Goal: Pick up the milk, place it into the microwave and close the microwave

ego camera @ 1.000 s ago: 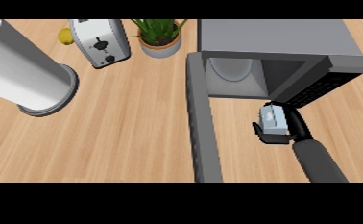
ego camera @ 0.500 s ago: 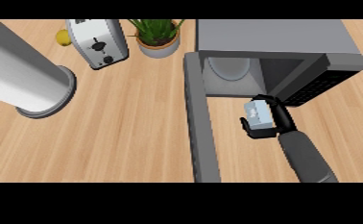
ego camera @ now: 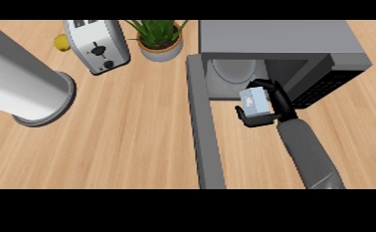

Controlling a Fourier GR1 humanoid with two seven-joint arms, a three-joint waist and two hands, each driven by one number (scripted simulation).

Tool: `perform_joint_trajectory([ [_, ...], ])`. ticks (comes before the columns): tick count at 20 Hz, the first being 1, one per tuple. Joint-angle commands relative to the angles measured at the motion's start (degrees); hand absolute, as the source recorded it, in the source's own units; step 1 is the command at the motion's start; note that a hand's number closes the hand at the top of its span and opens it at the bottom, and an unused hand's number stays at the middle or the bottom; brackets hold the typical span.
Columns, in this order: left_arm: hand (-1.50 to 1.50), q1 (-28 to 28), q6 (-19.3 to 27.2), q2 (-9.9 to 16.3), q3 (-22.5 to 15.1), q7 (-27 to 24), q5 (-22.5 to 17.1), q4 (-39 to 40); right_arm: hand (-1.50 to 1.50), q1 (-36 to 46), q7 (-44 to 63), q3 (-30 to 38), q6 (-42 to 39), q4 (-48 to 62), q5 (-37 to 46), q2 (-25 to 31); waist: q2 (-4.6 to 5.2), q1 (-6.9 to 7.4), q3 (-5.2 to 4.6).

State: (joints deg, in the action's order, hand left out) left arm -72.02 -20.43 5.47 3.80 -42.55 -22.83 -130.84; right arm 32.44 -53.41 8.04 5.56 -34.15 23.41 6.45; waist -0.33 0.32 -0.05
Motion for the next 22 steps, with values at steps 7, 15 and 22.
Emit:
perform_joint_trajectory([
  [7,-1.50,2.9,-0.4,-1.1,2.8,3.7,-0.9,0.6,1.50,9.2,17.3,-0.4,-0.3,-4.6,0.2,0.2,0.28,0.43,0.05],
  [15,-1.50,9.1,-2.1,0.1,4.4,3.8,-0.1,6.8,1.50,20.4,17.2,2.4,10.1,11.3,3.3,0.8,1.26,2.64,0.10],
  [22,-1.50,12.9,-0.1,2.3,4.3,9.6,-1.7,3.6,1.50,26.8,23.7,5.8,18.7,17.8,3.5,3.3,2.70,4.18,0.17],
])
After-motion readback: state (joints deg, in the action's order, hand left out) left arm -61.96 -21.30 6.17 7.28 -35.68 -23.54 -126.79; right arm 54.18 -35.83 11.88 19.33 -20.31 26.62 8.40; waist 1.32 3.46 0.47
